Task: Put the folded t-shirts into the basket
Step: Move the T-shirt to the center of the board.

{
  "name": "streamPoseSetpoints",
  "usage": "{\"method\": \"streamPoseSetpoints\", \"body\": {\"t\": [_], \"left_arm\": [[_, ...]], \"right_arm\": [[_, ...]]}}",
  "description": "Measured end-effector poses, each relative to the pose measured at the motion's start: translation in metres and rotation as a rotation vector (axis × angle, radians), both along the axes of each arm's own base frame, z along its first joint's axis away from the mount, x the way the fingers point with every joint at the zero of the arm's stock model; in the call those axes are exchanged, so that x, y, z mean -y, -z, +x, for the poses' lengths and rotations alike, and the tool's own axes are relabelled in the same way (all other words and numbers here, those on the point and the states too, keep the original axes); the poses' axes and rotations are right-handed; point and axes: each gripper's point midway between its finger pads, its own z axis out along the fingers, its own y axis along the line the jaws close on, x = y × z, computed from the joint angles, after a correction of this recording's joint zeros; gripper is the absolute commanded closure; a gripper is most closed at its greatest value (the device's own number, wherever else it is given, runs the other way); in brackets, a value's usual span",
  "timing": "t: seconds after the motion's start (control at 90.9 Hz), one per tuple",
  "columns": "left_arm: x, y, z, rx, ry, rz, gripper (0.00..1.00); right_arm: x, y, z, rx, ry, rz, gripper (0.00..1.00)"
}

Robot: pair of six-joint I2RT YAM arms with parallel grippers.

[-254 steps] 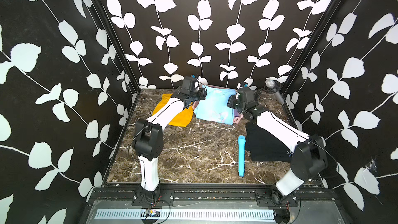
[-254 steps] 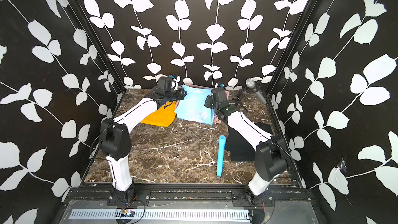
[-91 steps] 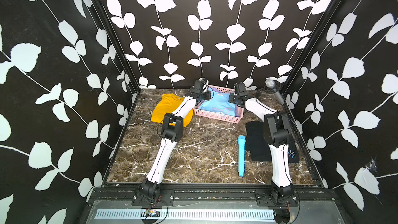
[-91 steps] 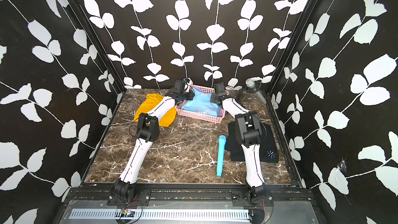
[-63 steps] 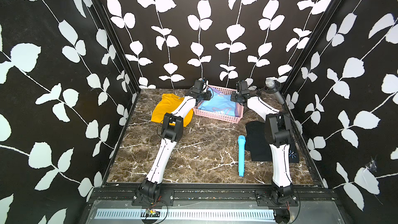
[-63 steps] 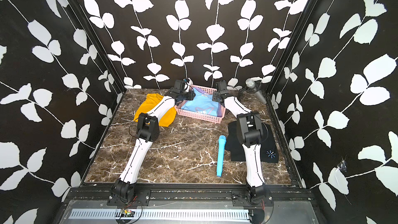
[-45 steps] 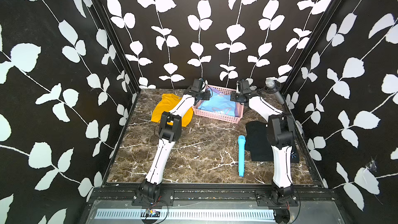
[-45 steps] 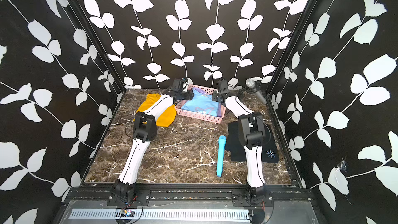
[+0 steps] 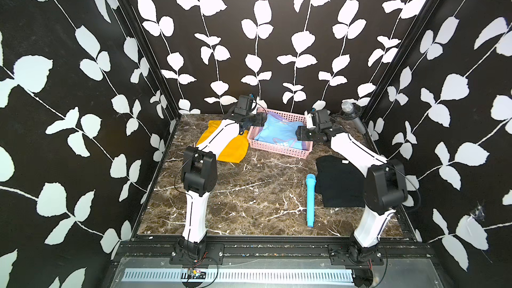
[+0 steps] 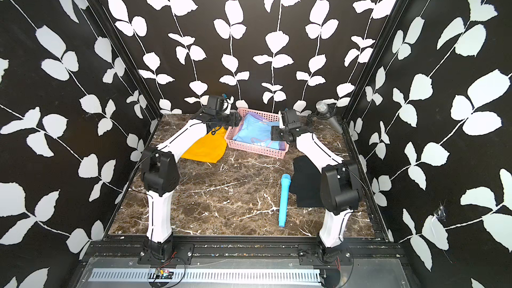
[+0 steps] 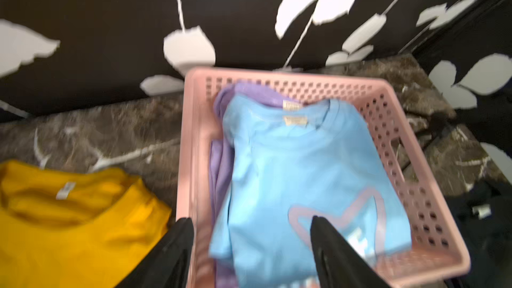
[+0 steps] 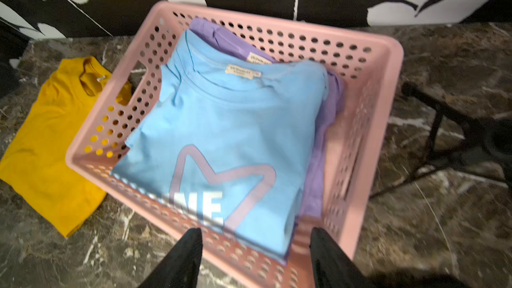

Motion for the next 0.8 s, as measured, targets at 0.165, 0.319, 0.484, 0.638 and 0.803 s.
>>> {"method": "streamPoseSetpoints", "body": {"t": [0.165,0.319,0.484,0.638,0.803], "left_arm": [[-0.018,0.016,-0.044,-0.049,-0.018,-0.014,0.30],[-0.029,0.039,-0.074,-0.093,-0.025,-0.022,0.30],[-0.044,0.070,-0.104,-0.152,-0.041,0.010,0.30],[-0.055,0.091,-0.126,-0.200,-0.048,0.033,0.30],[-0.057,0.100,-0.136,-0.220,-0.046,0.039,0.29]], "right_arm": [[0.032,0.029,-0.061,-0.116,0.043,-0.087,0.33],[0.052,0.064,-0.114,-0.241,0.053,-0.149,0.32],[0.060,0.084,-0.139,-0.295,0.051,-0.211,0.31],[0.067,0.092,-0.141,-0.314,0.071,-0.250,0.33],[0.064,0.099,-0.141,-0.333,0.069,-0.233,0.35]]}}
